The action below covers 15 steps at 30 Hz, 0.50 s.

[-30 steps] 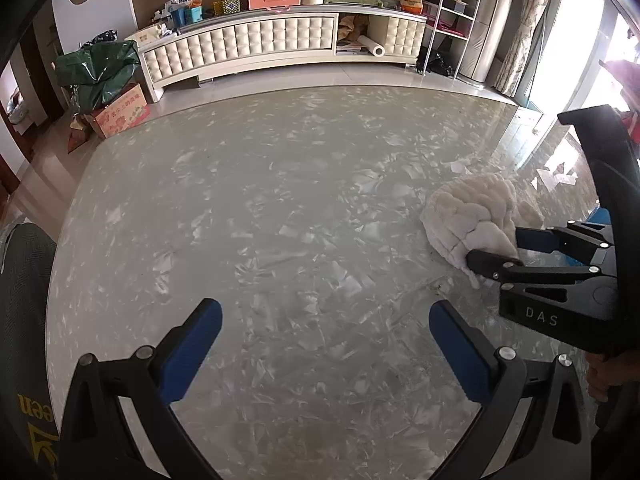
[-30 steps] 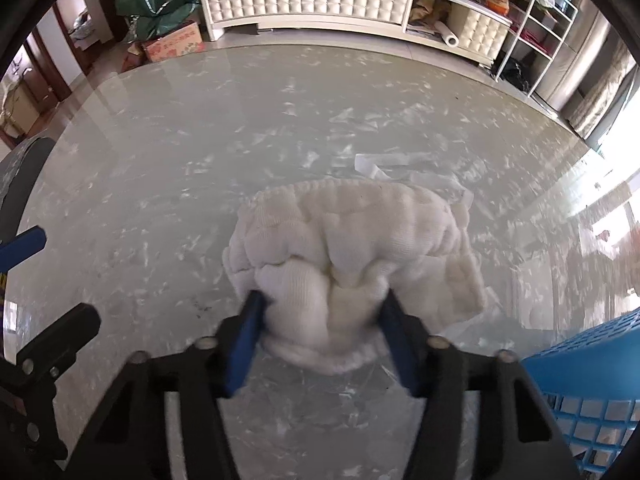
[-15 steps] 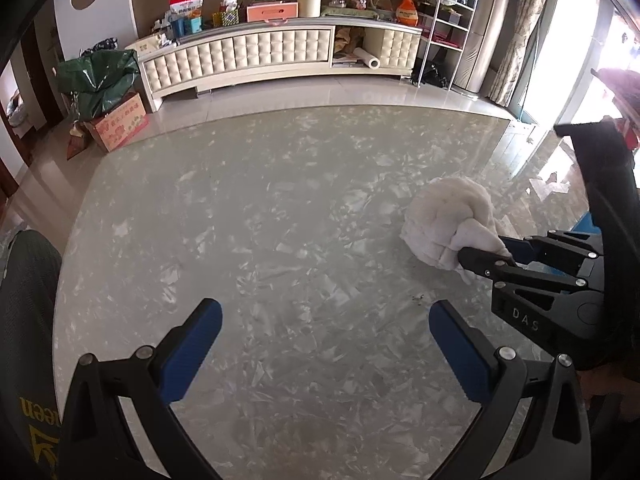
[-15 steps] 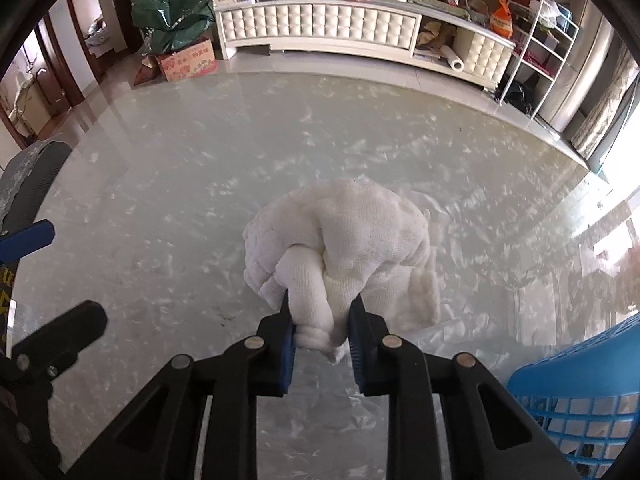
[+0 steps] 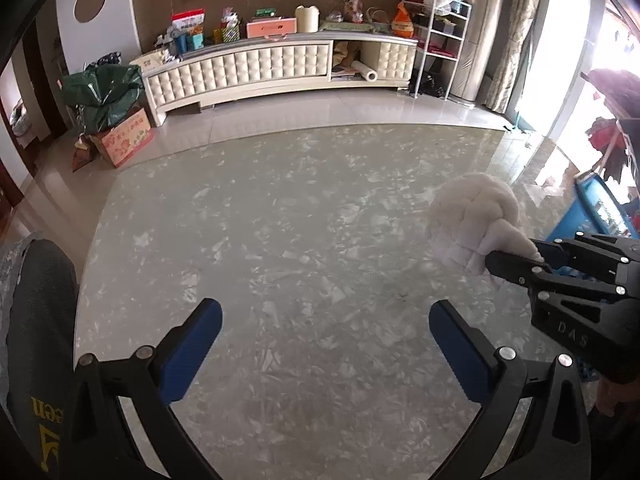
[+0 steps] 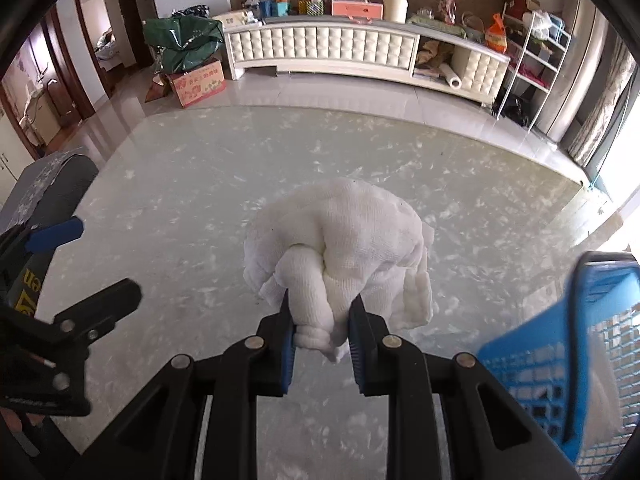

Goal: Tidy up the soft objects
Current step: 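Lift the quilted white cloth with the right gripper and carry it over the basket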

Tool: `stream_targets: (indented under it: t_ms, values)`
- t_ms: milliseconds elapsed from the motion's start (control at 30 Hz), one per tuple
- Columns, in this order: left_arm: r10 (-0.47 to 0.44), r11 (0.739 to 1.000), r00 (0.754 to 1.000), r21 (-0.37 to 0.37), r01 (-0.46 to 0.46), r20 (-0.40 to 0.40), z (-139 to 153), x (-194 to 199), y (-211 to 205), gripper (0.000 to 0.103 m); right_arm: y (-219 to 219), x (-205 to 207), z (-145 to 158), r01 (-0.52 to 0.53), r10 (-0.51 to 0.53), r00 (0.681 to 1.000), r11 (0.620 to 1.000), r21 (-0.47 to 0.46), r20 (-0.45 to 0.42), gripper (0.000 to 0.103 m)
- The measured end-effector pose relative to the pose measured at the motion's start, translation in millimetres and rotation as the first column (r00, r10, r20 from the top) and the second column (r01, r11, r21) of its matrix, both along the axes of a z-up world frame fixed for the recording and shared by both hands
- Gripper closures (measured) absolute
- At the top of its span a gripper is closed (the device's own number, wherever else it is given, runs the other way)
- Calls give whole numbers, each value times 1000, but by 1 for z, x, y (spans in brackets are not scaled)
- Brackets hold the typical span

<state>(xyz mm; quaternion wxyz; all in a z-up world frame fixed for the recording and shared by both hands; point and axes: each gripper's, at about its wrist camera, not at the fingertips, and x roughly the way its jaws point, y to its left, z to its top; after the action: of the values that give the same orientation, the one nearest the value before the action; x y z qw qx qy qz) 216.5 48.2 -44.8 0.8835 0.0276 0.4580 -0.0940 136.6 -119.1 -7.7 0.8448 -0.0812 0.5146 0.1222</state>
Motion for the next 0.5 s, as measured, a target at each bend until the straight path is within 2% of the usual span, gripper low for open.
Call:
stream_targets:
  t_ms: [233, 500]
  values:
    - [-5, 999, 999, -44, 7, 46, 24, -17, -4, 0, -5, -13, 24, -2, 2, 999, 1000, 1, 34, 82]
    - [-11, 999, 993, -29, 15, 121, 50, -35, -19, 0, -20, -28, 49, 2, -3, 996, 1000, 13, 93, 82]
